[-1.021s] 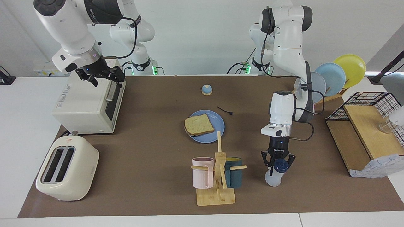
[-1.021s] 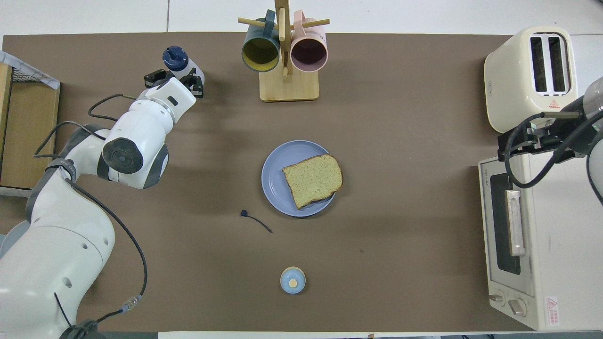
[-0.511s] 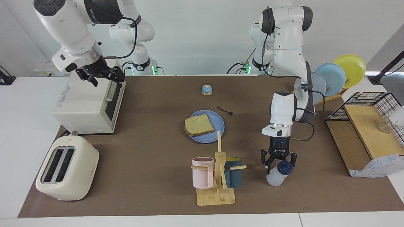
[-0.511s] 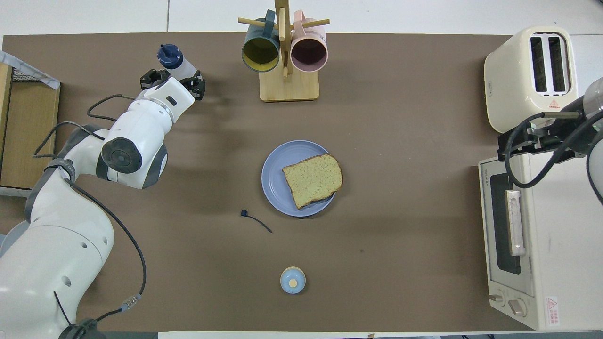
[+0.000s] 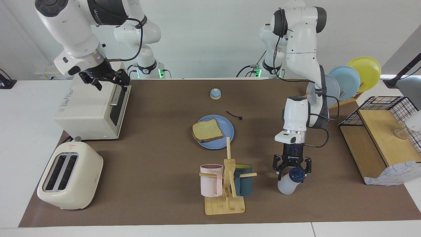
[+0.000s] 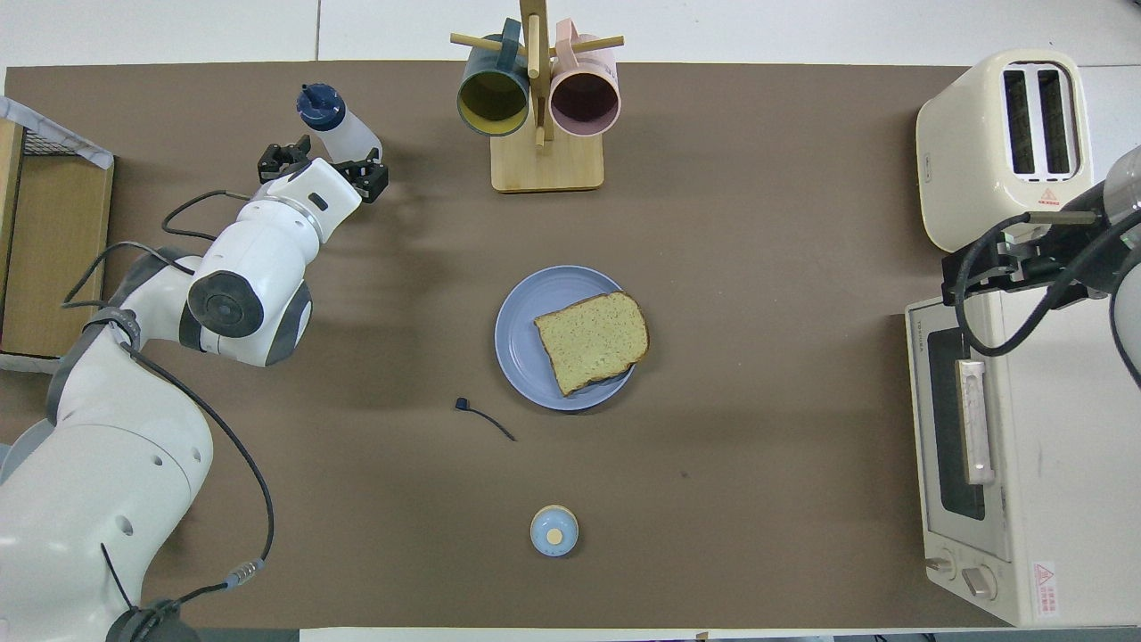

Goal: Put bread on plate and add seasoning

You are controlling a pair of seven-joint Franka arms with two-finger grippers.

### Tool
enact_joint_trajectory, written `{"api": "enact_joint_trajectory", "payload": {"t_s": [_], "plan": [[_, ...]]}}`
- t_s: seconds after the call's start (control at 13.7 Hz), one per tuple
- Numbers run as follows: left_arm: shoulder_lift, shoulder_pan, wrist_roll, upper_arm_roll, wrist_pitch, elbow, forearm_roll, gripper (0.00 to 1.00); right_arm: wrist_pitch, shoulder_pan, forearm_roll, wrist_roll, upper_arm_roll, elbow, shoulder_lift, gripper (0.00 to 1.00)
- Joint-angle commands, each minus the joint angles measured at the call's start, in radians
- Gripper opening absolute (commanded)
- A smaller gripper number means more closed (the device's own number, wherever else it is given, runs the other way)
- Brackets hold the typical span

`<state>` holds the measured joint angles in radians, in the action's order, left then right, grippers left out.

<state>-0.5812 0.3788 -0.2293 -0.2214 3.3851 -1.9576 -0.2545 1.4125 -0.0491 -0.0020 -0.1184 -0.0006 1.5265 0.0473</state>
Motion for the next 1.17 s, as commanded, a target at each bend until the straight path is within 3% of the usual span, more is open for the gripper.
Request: {"api": "enact_joint_trajectory", "payload": {"t_s": [0.0, 0.22, 0.36, 0.44, 0.58, 0.73, 0.95, 1.09], "plan": [[0.156, -0.032, 0.068, 0.005, 0.023, -0.191, -0.009, 1.0, 0.006, 0.017, 0.017, 0.032, 0.007, 0.026, -0.023, 1.0], [0.363, -0.015, 0.102, 0.007, -0.094, -0.372, -0.011, 1.0, 0.006, 0.018, 0.019, 0.032, 0.007, 0.026, -0.023, 1.0], [0.522, 0.064, 0.091, 0.007, -0.328, -0.412, -0.011, 1.0, 0.006, 0.018, 0.019, 0.032, 0.007, 0.026, -0.023, 1.0], [0.612, 0.112, 0.087, 0.008, -0.515, -0.405, -0.011, 1.0, 0.006, 0.018, 0.017, 0.032, 0.007, 0.026, -0.023, 1.0], [0.743, 0.179, 0.021, 0.017, -0.748, -0.382, -0.009, 1.0, 0.006, 0.017, 0.019, 0.032, 0.007, 0.026, -0.023, 1.0], [0.802, 0.247, -0.054, 0.031, -1.006, -0.277, -0.009, 1.0, 0.006, 0.017, 0.019, 0.032, 0.007, 0.026, -0.023, 1.0], [0.802, 0.27, -0.055, 0.043, -1.402, -0.027, 0.006, 1.0, 0.006, 0.017, 0.019, 0.032, 0.007, 0.026, -0.023, 1.0], [0.807, 0.258, -0.009, 0.027, -1.565, 0.09, 0.056, 1.0, 0.006, 0.018, 0.017, 0.032, 0.007, 0.026, -0.023, 1.0]]}}
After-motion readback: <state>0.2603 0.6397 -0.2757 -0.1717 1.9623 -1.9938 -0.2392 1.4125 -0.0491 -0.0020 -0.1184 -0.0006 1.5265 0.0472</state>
